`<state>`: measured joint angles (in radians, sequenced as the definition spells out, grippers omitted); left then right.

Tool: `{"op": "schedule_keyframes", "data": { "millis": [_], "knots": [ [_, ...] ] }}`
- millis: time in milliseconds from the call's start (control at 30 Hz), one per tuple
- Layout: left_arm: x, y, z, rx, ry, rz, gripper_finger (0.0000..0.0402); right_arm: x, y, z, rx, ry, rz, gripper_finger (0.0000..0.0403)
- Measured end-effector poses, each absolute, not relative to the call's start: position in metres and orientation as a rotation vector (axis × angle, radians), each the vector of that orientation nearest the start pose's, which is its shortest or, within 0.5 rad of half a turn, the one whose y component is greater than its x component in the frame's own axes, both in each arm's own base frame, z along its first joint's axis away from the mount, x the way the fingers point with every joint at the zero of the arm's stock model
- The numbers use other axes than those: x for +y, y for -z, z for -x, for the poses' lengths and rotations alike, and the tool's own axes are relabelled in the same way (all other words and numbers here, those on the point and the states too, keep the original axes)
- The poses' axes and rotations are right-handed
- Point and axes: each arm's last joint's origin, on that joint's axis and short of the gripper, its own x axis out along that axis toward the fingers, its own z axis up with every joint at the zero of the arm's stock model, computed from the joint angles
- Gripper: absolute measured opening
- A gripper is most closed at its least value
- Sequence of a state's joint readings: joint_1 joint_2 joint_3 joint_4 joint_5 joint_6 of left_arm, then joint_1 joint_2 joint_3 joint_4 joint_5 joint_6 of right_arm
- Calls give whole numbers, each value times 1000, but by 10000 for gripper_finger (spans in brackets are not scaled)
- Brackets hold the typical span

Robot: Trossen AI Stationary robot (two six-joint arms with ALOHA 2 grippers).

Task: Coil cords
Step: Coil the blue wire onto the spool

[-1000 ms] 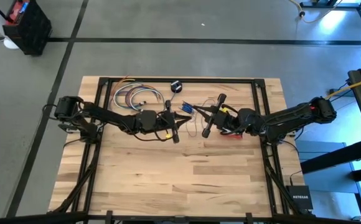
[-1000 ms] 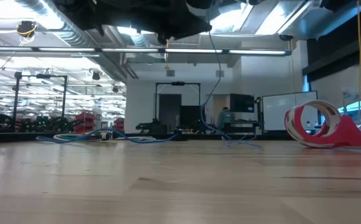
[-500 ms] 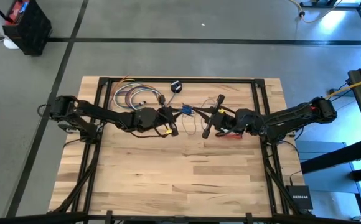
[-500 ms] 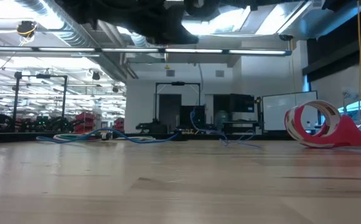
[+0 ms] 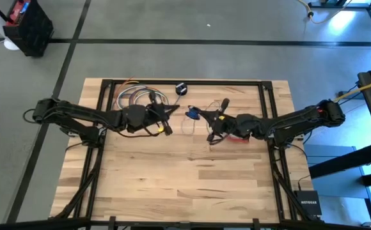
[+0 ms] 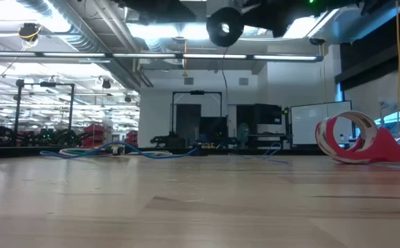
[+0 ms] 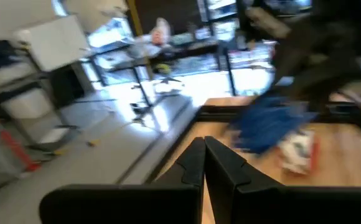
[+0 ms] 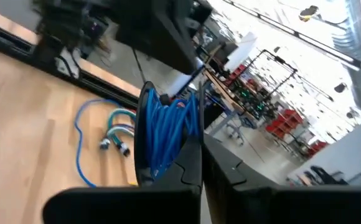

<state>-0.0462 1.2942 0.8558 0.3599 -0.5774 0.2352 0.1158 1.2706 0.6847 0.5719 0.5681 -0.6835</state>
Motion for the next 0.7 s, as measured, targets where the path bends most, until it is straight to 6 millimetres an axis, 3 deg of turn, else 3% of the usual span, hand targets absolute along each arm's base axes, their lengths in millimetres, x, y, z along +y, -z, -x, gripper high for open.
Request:
{"op": "schedule_keyframes", "data": {
  "millis": [133,367,567,700],
  "knots": [
    [-2,-296,-291,134,-424,-207,4,7,-262,-276,213,469,686,3],
    [4,-274,-297,273,-427,-181,11,4,-262,-276,203,490,662,3],
    [13,-248,-312,348,-458,-162,72,5,-265,-277,161,465,624,3],
    [17,-247,-315,327,-471,-152,106,5,-270,-277,96,450,609,3]
  ]
}}
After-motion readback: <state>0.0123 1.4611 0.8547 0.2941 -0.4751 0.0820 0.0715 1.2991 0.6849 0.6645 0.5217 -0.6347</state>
